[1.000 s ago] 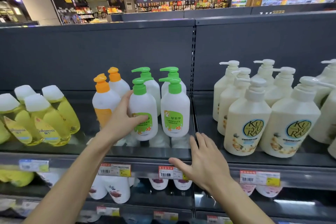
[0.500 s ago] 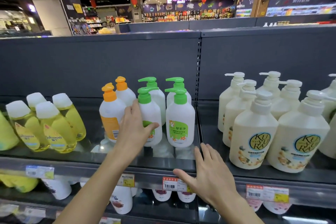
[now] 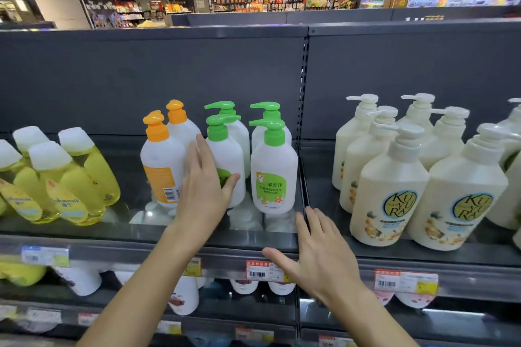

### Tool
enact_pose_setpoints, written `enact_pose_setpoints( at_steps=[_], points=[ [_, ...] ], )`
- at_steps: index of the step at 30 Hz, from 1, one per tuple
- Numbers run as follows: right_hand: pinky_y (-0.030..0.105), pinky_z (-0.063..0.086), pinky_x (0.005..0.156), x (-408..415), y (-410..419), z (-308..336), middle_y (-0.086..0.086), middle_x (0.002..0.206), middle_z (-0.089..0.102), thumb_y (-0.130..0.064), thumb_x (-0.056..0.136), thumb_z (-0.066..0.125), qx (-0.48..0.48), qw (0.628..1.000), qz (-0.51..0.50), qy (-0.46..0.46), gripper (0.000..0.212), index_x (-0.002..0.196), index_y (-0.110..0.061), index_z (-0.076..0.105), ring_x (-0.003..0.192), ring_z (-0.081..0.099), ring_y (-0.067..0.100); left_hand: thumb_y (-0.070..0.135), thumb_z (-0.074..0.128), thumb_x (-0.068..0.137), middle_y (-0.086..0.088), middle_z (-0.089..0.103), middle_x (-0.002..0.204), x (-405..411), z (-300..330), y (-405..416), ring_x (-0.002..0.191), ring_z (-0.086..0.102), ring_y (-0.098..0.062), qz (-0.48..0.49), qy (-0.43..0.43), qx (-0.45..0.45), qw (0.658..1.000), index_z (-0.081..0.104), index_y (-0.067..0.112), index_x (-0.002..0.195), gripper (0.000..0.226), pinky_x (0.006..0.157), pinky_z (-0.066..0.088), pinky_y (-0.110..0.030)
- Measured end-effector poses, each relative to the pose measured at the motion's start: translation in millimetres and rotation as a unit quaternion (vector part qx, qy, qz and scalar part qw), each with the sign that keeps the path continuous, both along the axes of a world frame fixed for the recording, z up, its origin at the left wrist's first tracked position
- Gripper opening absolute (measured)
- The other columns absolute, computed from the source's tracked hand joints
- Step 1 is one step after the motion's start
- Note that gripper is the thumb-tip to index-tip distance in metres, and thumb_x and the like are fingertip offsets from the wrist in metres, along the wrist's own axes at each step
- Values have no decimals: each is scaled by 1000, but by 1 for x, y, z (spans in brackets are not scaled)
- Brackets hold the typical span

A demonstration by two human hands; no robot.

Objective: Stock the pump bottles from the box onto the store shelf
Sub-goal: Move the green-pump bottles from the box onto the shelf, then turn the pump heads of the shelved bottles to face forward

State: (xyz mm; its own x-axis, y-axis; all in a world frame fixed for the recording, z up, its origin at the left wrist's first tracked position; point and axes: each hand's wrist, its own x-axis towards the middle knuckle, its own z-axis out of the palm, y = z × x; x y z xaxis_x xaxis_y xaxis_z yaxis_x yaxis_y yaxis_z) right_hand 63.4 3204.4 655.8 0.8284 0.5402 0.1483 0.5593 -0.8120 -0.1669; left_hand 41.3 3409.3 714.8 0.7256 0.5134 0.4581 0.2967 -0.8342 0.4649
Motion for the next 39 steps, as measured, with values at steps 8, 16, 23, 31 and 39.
enact_pose_setpoints(
  at_steps=[8,16,23,31,39],
  points=[
    [43,31,116,-3,3,-2,17,148,48,-88,80,18,-21,999,-22,9,108,139,-5,52,141,41,31,33,71,83,-26,36,142,1,1,-10,119,46,-44,28,33,13,999,3,0,150,102,92,43,-51],
    [46,44,105,0,3,-7,17,135,61,-88,80,26,4,999,-37,-3,103,128,-5,64,128,56,30,34,72,81,-21,26,148,-1,-8,-4,129,38,-44,18,9,10,1000,5,7,151,101,95,43,-56],
    [33,25,120,3,-6,-1,2,154,36,-74,90,22,105,994,21,24,79,141,-18,42,144,28,13,26,73,79,-27,26,148,-13,-19,-14,127,38,-49,20,26,46,998,15,-4,147,94,94,42,-58],
    [33,46,67,15,-13,-5,-5,84,58,-35,90,66,238,968,-28,76,26,79,-21,46,80,54,16,20,65,86,-14,28,154,-57,-17,-27,140,31,-32,-42,-26,47,998,22,4,148,77,107,37,-46],
    [31,43,77,21,12,51,-2,109,54,-51,77,75,300,954,-14,8,58,119,-17,52,106,52,20,11,68,76,-18,61,122,-79,7,-28,113,59,-36,-78,40,173,981,56,-2,120,47,93,50,-43]
  ],
)
